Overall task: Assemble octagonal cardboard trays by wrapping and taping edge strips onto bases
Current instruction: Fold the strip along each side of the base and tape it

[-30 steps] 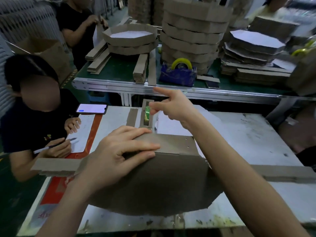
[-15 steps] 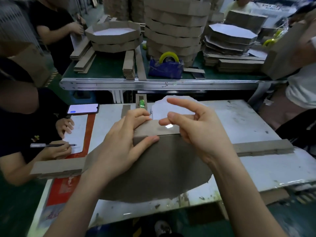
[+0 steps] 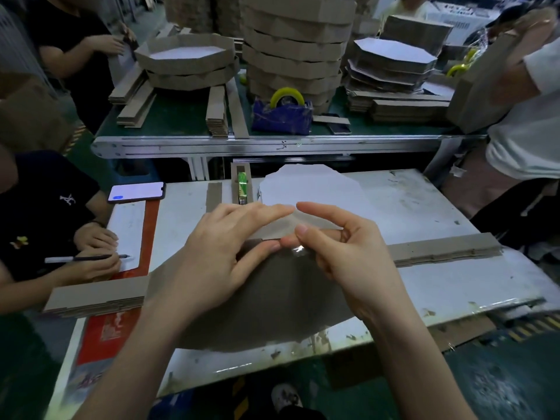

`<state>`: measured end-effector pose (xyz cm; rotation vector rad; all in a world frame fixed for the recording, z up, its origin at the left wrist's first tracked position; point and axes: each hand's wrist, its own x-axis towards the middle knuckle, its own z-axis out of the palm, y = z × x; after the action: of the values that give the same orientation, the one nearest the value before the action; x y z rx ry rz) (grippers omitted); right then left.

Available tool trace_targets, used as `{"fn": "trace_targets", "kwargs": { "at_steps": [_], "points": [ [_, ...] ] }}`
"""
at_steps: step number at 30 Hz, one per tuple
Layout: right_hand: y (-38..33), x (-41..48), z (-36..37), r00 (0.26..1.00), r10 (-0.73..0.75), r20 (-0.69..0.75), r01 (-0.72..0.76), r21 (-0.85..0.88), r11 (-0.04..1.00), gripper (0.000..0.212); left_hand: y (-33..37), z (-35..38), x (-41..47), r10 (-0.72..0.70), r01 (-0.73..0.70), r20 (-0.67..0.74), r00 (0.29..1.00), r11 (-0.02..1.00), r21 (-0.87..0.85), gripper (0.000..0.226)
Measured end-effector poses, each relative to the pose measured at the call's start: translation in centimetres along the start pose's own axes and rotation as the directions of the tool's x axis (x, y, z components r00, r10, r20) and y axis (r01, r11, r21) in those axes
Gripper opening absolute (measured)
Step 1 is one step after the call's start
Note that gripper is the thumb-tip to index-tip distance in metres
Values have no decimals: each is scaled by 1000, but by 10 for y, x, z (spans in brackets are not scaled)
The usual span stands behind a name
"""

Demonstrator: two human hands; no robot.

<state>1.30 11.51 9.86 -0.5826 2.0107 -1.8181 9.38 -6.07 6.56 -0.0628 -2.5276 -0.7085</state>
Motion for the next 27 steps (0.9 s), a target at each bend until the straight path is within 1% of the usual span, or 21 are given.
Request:
{"fn": "trace_targets", "kwargs": {
  "at_steps": [4, 6, 11, 13, 15, 18, 21, 27],
  "points": [
    [3, -3, 1, 1000, -1, -8, 1, -4, 1000, 23, 0, -3, -1, 17, -23, 59, 998, 994, 105, 40],
    [6, -5, 2, 1000, 1, 2, -1, -10, 1000, 26, 0, -4, -2, 2, -9, 63, 998, 994, 108, 40],
    [12, -7, 2, 1000, 9, 7, -9, 6, 1000, 39, 2, -4, 0, -73, 61, 97, 993, 991, 122, 53],
    [12, -7, 0, 1000, 8, 9, -8, -7, 1000, 44, 3, -3, 0, -76, 63, 98, 992, 989, 133, 55],
    [11, -7, -1, 1000, 16, 9, -16, 22, 1000, 44, 4, -2, 1, -71, 56, 100, 992, 988, 142, 56],
    [8, -7, -2, 1000, 21, 16, -22, 59, 998, 44, 5, -2, 3, -30, 14, 99, 995, 988, 156, 50],
    [6, -7, -2, 999, 1, 35, -2, 46, 999, 45, 3, -4, 2, 22, -38, 110, 994, 988, 153, 40],
    [9, 0, -2, 999, -21, 45, 18, 70, 997, 41, 2, -4, 5, -15, -4, 139, 990, 991, 133, 40]
  ]
}}
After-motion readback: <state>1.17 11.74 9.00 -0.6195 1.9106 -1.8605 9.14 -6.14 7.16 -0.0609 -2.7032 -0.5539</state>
